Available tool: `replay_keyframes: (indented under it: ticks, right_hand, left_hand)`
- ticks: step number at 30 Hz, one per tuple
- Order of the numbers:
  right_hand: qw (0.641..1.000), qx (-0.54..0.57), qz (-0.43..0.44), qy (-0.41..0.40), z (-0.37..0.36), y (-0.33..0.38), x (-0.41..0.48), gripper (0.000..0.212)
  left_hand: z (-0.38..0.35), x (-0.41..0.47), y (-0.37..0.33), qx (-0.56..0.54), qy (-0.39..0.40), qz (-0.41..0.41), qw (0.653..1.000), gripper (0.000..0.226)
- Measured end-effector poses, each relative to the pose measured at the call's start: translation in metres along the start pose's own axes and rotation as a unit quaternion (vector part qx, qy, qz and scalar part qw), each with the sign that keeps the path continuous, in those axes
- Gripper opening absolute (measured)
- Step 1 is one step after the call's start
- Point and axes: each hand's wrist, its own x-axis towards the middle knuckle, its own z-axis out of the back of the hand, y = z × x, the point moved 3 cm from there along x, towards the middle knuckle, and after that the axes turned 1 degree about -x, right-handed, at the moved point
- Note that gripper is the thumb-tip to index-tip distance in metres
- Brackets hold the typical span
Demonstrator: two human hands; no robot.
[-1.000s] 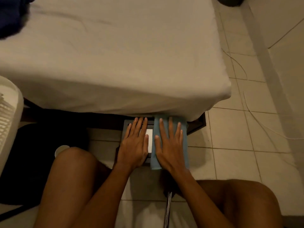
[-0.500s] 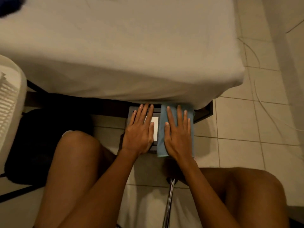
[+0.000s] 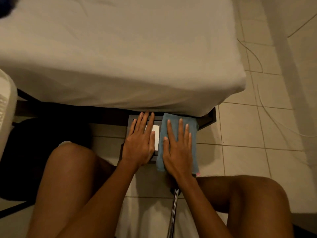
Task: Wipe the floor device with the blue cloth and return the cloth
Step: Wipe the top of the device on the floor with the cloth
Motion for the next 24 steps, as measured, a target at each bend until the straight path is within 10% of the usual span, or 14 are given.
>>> replay_keyframes:
  ticks: [24]
  right_hand:
    - [1.0,0.012,0.01,0.018,0.002,-0.002,0.005,0.06]
  left_hand:
    - [0.003,0.0,0.0,-0.007,0.006,-0.004,1.0,0.059]
